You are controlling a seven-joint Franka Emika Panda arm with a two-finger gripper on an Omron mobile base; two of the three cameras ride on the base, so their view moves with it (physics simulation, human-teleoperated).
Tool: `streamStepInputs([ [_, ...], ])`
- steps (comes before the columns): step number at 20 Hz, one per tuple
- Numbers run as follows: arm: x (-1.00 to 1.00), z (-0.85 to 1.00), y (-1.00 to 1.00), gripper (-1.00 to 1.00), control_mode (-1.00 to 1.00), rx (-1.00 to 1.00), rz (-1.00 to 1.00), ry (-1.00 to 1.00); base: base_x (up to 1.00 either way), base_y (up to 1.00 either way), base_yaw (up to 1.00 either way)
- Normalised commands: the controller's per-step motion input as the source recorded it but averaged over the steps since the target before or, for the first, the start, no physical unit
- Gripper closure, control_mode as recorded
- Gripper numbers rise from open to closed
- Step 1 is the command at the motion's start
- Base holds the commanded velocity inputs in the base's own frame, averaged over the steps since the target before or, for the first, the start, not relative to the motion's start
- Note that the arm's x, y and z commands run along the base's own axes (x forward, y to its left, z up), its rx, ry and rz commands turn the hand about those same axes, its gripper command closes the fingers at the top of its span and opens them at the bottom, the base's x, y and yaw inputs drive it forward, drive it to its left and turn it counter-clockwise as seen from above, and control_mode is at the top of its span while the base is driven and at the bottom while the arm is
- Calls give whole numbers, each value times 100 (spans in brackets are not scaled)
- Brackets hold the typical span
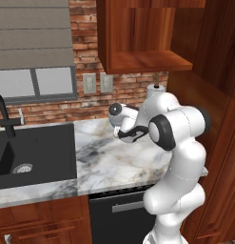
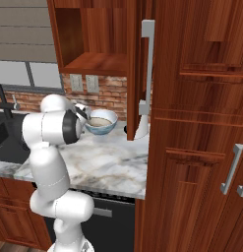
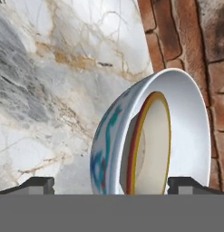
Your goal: Pick up the bowls on the counter and stack them on top of one another in the open cabinet. Place the smaller bowl on top of the larger bowl.
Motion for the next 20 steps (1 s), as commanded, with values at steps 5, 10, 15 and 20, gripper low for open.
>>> streamStepInputs([
  [5, 5, -15, 0, 100, -100, 0, 0, 0, 0, 0, 0],
  [10, 0, -5, 0, 100, -100, 0, 0, 0, 0, 0, 0],
  [15, 0, 0, 0, 100, -100, 0, 0, 0, 0, 0, 0],
  [20, -2, 0, 0, 100, -100, 0, 0, -2, 0, 0, 0],
])
